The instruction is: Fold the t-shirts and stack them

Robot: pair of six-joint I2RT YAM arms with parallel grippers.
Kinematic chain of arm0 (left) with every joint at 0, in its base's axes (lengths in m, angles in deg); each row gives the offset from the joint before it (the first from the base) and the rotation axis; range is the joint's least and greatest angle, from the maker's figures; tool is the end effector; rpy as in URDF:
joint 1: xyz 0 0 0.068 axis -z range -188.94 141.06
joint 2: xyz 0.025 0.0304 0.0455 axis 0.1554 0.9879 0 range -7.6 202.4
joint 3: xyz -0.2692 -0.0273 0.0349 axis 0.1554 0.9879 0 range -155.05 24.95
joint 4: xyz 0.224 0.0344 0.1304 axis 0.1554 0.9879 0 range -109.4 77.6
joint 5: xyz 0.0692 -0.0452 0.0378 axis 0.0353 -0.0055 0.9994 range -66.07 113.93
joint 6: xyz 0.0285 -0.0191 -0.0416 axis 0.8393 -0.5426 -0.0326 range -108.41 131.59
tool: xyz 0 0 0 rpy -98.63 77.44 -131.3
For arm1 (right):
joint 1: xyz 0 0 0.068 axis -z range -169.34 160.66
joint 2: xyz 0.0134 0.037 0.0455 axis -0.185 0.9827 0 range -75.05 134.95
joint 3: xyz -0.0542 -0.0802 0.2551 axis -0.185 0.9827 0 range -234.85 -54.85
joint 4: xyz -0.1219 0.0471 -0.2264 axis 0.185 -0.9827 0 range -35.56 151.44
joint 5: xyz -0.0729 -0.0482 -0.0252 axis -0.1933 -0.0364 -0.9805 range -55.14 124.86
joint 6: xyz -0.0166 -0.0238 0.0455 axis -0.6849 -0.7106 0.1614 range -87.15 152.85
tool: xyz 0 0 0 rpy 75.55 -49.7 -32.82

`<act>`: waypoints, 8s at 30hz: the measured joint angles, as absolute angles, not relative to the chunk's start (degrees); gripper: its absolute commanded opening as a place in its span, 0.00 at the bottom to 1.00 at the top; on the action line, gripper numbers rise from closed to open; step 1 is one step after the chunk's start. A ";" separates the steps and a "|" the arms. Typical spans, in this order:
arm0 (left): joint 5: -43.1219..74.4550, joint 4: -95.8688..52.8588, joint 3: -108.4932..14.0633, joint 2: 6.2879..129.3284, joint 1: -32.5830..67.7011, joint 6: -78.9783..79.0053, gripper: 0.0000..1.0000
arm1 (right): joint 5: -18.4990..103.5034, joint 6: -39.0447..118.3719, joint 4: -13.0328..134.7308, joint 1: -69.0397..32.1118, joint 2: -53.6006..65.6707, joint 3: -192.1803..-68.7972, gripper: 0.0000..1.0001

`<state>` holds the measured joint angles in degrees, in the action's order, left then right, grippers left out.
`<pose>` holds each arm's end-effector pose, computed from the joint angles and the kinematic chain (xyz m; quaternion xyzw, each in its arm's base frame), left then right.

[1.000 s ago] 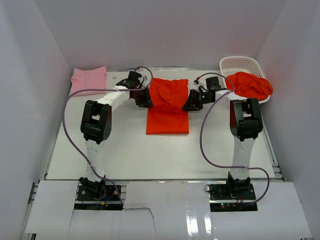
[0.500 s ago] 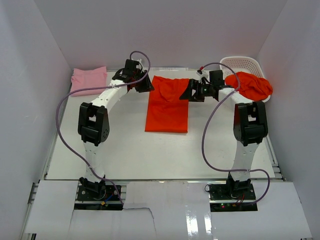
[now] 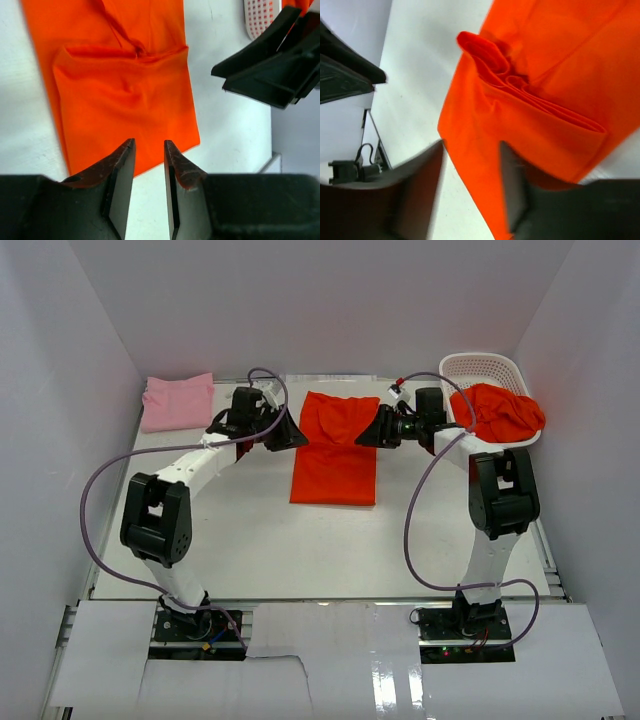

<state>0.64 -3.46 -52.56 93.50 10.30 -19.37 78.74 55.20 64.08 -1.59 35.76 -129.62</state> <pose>0.3746 -0.1456 0.2617 -0.0049 0.8901 -0.3424 0.3007 0.4153 0.1156 0.2099 -0.1046 0.8292 0.4448 0.3220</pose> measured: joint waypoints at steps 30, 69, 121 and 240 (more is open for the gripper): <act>-11.78 -36.33 -32.32 106.13 16.27 -26.19 0.00 | 85.03 70.19 82.61 -11.31 49.03 -129.05 0.08; -15.53 -46.54 -22.62 104.74 17.43 -26.38 0.00 | 83.22 60.71 67.27 -9.06 66.53 -158.97 0.11; -12.67 -31.37 -41.22 110.09 29.69 -25.90 0.02 | 79.74 57.97 70.35 -7.84 8.63 -83.59 0.08; 13.29 6.90 -10.49 62.49 30.15 -40.39 0.70 | 68.68 43.20 38.68 2.67 8.70 -88.87 0.08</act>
